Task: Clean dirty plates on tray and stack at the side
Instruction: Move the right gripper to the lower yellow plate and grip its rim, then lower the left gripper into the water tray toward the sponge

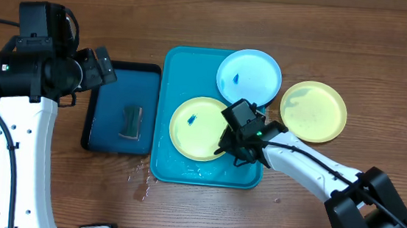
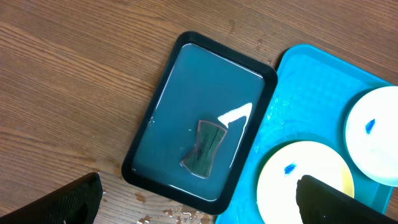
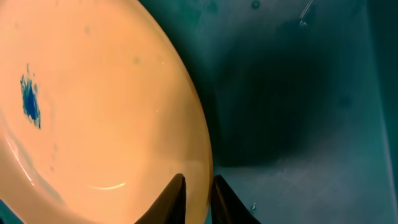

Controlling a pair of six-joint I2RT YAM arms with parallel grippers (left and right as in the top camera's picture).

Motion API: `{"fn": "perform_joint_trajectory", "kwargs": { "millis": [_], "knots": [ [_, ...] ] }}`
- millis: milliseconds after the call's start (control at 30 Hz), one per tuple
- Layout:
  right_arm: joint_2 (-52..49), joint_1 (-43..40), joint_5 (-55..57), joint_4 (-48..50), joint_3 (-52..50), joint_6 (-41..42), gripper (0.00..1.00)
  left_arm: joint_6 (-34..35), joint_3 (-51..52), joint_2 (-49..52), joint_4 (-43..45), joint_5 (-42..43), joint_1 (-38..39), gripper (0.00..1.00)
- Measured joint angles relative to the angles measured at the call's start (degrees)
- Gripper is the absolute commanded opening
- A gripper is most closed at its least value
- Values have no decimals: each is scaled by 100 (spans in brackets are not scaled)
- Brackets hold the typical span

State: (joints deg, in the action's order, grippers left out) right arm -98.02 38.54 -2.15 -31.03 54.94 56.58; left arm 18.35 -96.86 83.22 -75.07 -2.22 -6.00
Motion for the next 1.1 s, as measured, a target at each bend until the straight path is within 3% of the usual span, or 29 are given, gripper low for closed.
{"fn": "perform_joint_trajectory", "kwargs": {
  "millis": [100, 367, 500, 600, 667, 900, 1100],
  "knots": [
    [0, 13, 4, -4, 0, 160, 4, 0, 0, 0, 2, 0, 0, 100],
    [0, 13, 219, 267, 0, 142, 5, 0, 0, 0, 2, 0, 0, 100],
    [0, 13, 308, 365, 0, 9, 29, 0, 0, 0, 0, 0, 0, 100],
    [0, 11, 352, 365, 0, -83, 32, 0, 0, 0, 0, 0, 0, 100],
    [0, 13, 302, 354, 0, -105, 31, 0, 0, 0, 0, 0, 0, 100],
    [0, 13, 118, 321, 0, -111, 13, 0, 0, 0, 2, -2, 0, 100],
    [-11, 13, 101, 304, 0, -90, 12, 0, 0, 0, 7, -2, 0, 100]
  ]
}}
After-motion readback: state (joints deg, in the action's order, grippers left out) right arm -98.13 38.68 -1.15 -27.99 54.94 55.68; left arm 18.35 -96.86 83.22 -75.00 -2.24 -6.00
